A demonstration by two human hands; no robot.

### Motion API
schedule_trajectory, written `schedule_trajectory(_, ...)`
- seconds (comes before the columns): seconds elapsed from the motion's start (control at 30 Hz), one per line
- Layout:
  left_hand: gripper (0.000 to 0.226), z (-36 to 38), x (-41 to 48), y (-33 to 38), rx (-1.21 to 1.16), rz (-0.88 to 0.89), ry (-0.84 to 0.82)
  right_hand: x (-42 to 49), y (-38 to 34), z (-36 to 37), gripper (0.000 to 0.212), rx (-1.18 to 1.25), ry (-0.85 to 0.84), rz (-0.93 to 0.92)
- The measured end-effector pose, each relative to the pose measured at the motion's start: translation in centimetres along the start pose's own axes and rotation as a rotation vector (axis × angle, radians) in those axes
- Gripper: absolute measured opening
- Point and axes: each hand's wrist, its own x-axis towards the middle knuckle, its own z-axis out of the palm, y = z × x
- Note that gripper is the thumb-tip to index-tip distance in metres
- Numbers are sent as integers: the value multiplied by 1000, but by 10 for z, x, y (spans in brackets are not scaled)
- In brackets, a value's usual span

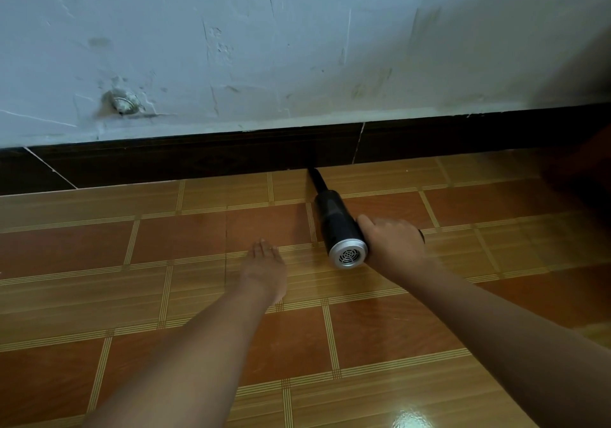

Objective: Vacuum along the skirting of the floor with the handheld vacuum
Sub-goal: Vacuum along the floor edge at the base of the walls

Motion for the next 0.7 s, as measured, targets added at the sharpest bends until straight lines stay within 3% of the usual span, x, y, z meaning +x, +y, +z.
schedule_trajectory(0.47, 60, 4, -2, 8, 5, -21, 118, -2, 0, 2, 28, 14, 0, 1)
schedule_trajectory(0.7, 62, 1, -1, 26, -63, 135, 202, -8, 10, 0, 26, 18, -10, 30)
